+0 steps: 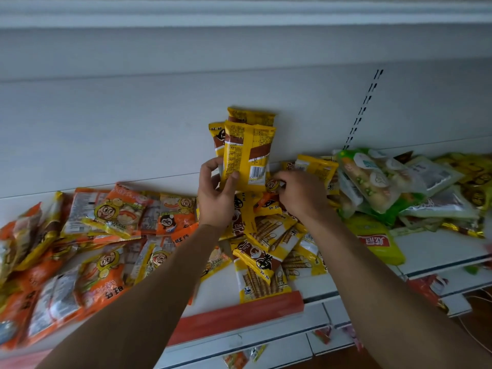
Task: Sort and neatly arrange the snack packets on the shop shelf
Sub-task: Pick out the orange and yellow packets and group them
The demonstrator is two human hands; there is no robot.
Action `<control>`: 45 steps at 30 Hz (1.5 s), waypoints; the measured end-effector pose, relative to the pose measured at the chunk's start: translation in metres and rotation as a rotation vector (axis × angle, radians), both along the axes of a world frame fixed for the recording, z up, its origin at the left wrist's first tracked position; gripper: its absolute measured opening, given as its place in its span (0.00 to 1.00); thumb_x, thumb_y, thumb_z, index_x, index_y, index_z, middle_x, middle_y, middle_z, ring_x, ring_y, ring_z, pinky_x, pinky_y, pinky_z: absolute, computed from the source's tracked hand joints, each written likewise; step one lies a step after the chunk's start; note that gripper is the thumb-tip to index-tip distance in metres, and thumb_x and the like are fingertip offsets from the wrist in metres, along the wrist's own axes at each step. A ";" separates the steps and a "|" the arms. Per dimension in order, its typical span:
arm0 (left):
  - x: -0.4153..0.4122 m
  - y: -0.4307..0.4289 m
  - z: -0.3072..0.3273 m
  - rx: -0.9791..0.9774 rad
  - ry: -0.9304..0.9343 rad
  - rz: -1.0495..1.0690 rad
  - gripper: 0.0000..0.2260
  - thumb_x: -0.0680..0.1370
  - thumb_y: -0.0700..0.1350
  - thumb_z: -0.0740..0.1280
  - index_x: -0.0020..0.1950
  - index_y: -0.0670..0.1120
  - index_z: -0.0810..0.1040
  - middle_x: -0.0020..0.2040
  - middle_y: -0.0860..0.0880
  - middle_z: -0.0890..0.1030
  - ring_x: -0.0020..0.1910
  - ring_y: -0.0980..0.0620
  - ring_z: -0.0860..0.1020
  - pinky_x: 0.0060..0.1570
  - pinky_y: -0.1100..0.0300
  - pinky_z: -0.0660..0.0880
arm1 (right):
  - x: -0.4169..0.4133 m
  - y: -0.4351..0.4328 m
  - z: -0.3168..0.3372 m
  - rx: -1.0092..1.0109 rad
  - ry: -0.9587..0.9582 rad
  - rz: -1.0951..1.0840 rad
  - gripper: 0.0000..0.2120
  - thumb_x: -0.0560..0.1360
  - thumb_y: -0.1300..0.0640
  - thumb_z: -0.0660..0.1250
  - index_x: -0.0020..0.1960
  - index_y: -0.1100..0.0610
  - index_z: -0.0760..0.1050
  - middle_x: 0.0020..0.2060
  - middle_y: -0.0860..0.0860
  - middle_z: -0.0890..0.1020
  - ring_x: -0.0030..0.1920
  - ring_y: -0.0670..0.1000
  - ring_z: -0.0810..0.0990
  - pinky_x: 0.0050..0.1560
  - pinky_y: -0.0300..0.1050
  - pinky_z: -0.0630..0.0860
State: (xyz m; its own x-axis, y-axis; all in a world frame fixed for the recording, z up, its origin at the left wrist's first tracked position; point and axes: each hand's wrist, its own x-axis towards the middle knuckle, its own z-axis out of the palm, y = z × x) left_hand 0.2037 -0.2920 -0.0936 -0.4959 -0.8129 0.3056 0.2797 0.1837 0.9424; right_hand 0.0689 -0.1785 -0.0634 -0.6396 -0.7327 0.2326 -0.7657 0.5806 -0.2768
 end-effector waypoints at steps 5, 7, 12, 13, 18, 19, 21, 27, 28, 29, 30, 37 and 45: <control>0.005 0.000 0.002 -0.028 -0.014 0.002 0.12 0.76 0.47 0.69 0.57 0.59 0.73 0.46 0.54 0.84 0.43 0.54 0.82 0.39 0.59 0.80 | -0.005 0.010 0.005 -0.293 -0.002 -0.043 0.11 0.78 0.56 0.67 0.59 0.53 0.81 0.53 0.53 0.83 0.47 0.55 0.82 0.41 0.44 0.74; 0.007 0.002 0.004 -0.032 0.023 0.019 0.12 0.77 0.46 0.68 0.58 0.57 0.73 0.46 0.56 0.84 0.44 0.55 0.82 0.42 0.57 0.81 | -0.010 0.015 0.011 -0.430 -0.021 -0.063 0.12 0.78 0.58 0.67 0.60 0.54 0.81 0.53 0.53 0.84 0.43 0.54 0.82 0.39 0.40 0.72; 0.014 0.001 0.004 -0.026 -0.074 0.037 0.10 0.78 0.45 0.66 0.57 0.56 0.73 0.45 0.61 0.83 0.42 0.58 0.82 0.40 0.57 0.81 | -0.025 0.029 0.025 -0.760 -0.251 -0.212 0.12 0.79 0.58 0.66 0.61 0.53 0.80 0.55 0.49 0.83 0.38 0.44 0.75 0.32 0.33 0.65; 0.015 0.003 0.004 -0.010 -0.175 0.011 0.10 0.78 0.47 0.66 0.58 0.57 0.73 0.46 0.58 0.83 0.42 0.54 0.83 0.41 0.51 0.82 | -0.025 0.031 0.026 -0.819 -0.289 -0.233 0.12 0.79 0.58 0.65 0.60 0.51 0.81 0.54 0.48 0.83 0.35 0.42 0.75 0.31 0.32 0.66; 0.009 0.018 -0.003 -0.517 -0.708 0.113 0.20 0.81 0.56 0.60 0.72 0.55 0.66 0.71 0.48 0.68 0.69 0.47 0.67 0.67 0.44 0.65 | -0.017 0.035 0.029 -1.001 -0.420 -0.274 0.13 0.78 0.62 0.65 0.57 0.49 0.82 0.46 0.42 0.82 0.30 0.37 0.75 0.28 0.33 0.69; 0.009 0.020 -0.001 -0.544 -0.722 0.119 0.22 0.81 0.57 0.60 0.74 0.54 0.65 0.74 0.48 0.64 0.71 0.46 0.64 0.69 0.44 0.62 | -0.016 0.037 0.030 -1.015 -0.424 -0.293 0.13 0.78 0.62 0.65 0.57 0.50 0.81 0.46 0.43 0.82 0.32 0.37 0.75 0.31 0.33 0.71; 0.014 0.019 -0.002 -0.517 -0.726 0.092 0.23 0.80 0.58 0.60 0.74 0.54 0.64 0.75 0.48 0.62 0.72 0.45 0.63 0.69 0.42 0.64 | -0.016 0.041 0.032 -1.039 -0.414 -0.329 0.13 0.77 0.61 0.64 0.58 0.51 0.81 0.48 0.43 0.82 0.39 0.34 0.77 0.38 0.31 0.74; 0.022 0.017 -0.013 -0.557 -0.815 0.038 0.23 0.79 0.64 0.56 0.73 0.58 0.62 0.77 0.47 0.58 0.73 0.42 0.62 0.68 0.39 0.65 | -0.008 0.047 0.042 -1.185 -0.492 -0.265 0.12 0.77 0.56 0.65 0.60 0.51 0.78 0.52 0.45 0.82 0.52 0.43 0.82 0.52 0.44 0.80; 0.018 0.020 -0.015 -0.576 -0.863 0.019 0.24 0.79 0.66 0.53 0.73 0.60 0.60 0.77 0.46 0.57 0.74 0.41 0.61 0.70 0.39 0.62 | -0.004 0.045 0.042 -1.180 -0.487 -0.247 0.12 0.78 0.55 0.67 0.60 0.52 0.78 0.52 0.45 0.82 0.52 0.42 0.82 0.49 0.39 0.80; 0.013 0.022 -0.016 -0.605 -0.915 -0.001 0.25 0.79 0.68 0.51 0.74 0.61 0.59 0.78 0.45 0.57 0.75 0.42 0.59 0.73 0.41 0.57 | -0.001 0.044 0.041 -1.168 -0.482 -0.232 0.12 0.77 0.55 0.67 0.60 0.52 0.78 0.54 0.47 0.83 0.51 0.41 0.82 0.46 0.34 0.78; 0.010 0.024 -0.016 -0.637 -0.962 -0.016 0.26 0.78 0.69 0.48 0.74 0.62 0.57 0.78 0.44 0.58 0.76 0.43 0.59 0.74 0.43 0.54 | 0.002 0.042 0.040 -1.157 -0.481 -0.219 0.12 0.77 0.56 0.68 0.60 0.53 0.78 0.55 0.48 0.82 0.50 0.41 0.82 0.44 0.31 0.76; 0.016 0.013 0.005 -0.448 -0.931 -0.116 0.26 0.76 0.69 0.58 0.73 0.64 0.65 0.80 0.47 0.53 0.77 0.41 0.57 0.74 0.41 0.55 | 0.028 0.023 0.046 -1.091 -0.564 -0.139 0.12 0.77 0.61 0.67 0.58 0.50 0.79 0.51 0.42 0.81 0.48 0.36 0.80 0.43 0.31 0.77; 0.074 -0.008 0.028 -0.060 -0.460 -0.082 0.21 0.78 0.57 0.67 0.69 0.55 0.71 0.68 0.52 0.73 0.66 0.54 0.73 0.54 0.60 0.73 | 0.075 -0.011 0.051 -1.036 -0.691 -0.014 0.15 0.76 0.65 0.65 0.54 0.47 0.78 0.51 0.48 0.82 0.48 0.44 0.82 0.37 0.35 0.77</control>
